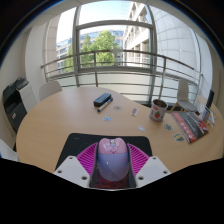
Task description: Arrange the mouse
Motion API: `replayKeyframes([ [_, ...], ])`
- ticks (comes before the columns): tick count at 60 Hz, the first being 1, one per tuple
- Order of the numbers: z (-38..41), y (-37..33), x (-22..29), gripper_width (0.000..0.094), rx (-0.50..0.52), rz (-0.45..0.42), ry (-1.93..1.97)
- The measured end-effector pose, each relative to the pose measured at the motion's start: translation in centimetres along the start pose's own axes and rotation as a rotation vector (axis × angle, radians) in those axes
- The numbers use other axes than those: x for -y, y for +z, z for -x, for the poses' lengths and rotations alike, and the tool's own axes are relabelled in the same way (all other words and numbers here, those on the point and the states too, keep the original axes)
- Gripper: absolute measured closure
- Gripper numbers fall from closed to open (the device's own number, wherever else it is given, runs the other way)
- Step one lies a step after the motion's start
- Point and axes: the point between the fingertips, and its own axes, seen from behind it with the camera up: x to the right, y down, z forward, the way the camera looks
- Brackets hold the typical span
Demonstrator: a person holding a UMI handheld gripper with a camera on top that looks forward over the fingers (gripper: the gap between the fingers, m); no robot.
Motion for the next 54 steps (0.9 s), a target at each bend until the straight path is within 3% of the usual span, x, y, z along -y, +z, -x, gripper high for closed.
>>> replayKeyframes([
  [6,1.7,1.8,-3.5,0.0456,0.009,0.086,-0.008],
  [16,2.3,3.6,-5.9,0.0347,0.016,0.138,-0.018],
  [19,2.4,3.3,-5.5,0.0250,0.013,0.128,-0.032],
  [22,2.5,2.6,-5.1,0.0087,0.012,0.125,-0.045],
  [40,4.0,-8.1,-1.4,0.0087,-0.069,0.047,-0.065],
  [54,5.9,-18.7,-1.4,0.0092,-0.139,-0.035,-0.048],
])
